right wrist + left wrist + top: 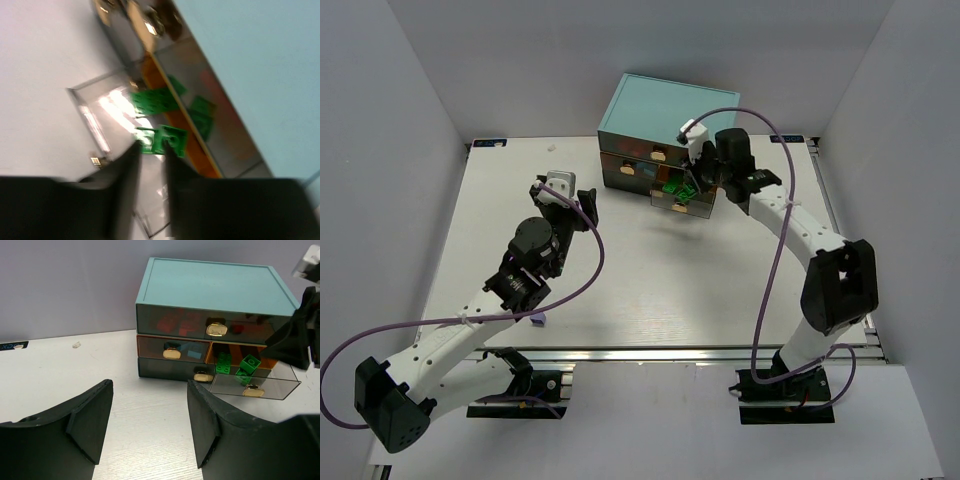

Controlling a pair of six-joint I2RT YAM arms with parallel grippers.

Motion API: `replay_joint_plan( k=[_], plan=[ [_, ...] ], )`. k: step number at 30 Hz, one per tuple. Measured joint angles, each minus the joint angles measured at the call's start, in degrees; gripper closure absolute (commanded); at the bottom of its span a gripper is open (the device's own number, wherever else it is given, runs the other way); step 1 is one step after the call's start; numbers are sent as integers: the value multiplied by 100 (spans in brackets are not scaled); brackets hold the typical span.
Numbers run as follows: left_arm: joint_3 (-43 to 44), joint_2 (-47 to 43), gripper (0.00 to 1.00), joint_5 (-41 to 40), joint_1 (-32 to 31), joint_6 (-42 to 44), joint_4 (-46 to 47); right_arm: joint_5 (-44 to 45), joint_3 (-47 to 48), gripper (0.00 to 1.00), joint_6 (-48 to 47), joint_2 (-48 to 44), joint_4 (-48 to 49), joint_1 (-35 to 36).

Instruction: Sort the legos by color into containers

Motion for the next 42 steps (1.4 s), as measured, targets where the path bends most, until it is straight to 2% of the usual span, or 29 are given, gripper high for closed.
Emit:
replay_joint_plan(
  k=[1,2,4,7,11,14,19,31,42],
  plan=[
    [0,0,29,0,0,0,0,-177,2,97,-101,-68,-33,0],
    [0,0,29,0,0,2,0,-468,2,100,-184,-155,-96,-11],
    [0,0,29,0,0,2,2,-1040,2,100,-525,-356,-323,-20],
    [0,0,29,0,0,4,0,-2031,24,100,-1655,-595,-1036,20],
    [0,-2,29,2,0,4,0,-2328,234,100,-2909,-367,-2127,264],
    [0,-7,29,2,0,4,2,-1952,264,100,-3235,63,-2435,463],
    [0,-7,29,2,0,4,2,-1054,-219,100,-3086,262,-2229,592],
    [0,-7,29,2,0,20,4,1759,-339,100,-2037,619,-50,737],
    [0,35,29,72,0,13,22,2673,-28,100,-1840,1154,352,728]
  ],
)
